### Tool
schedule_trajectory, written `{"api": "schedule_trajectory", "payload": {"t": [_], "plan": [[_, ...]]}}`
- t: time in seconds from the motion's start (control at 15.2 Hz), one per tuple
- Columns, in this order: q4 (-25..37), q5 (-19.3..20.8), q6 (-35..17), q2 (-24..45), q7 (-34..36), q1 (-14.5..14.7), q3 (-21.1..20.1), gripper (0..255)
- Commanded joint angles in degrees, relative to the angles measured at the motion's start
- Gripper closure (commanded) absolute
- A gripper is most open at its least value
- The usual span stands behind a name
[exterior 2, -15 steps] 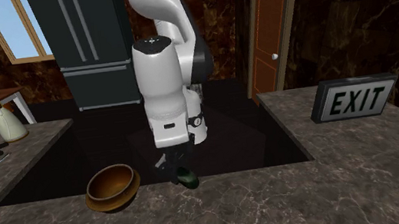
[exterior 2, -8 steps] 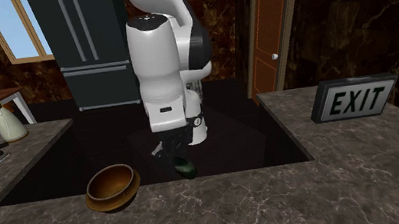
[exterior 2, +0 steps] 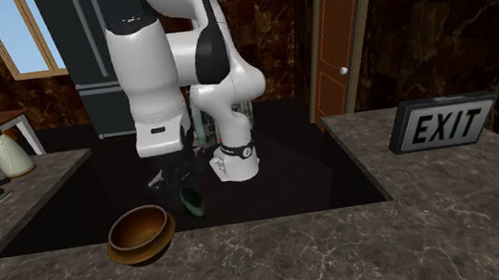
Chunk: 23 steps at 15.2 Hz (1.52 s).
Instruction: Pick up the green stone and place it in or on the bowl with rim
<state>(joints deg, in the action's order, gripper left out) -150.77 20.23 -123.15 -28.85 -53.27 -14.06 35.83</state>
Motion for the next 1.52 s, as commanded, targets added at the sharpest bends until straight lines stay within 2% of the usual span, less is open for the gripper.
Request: {"api": "schedule_trajectory", "payload": {"t": [0.0,0.4,0.73,1.45], "plan": [[0.2,1.49,0.27,-0.48,-2.93,-1.76,2.18,255],[2.82,4.73,1.31,-0.48,-11.83,-5.81,8.83,255],[6.73,5.89,1.56,1.5,-19.65,-7.29,15.2,255],[2.76,4.54,-9.49,8.83,-21.47,-3.96,21.44,255]]}}
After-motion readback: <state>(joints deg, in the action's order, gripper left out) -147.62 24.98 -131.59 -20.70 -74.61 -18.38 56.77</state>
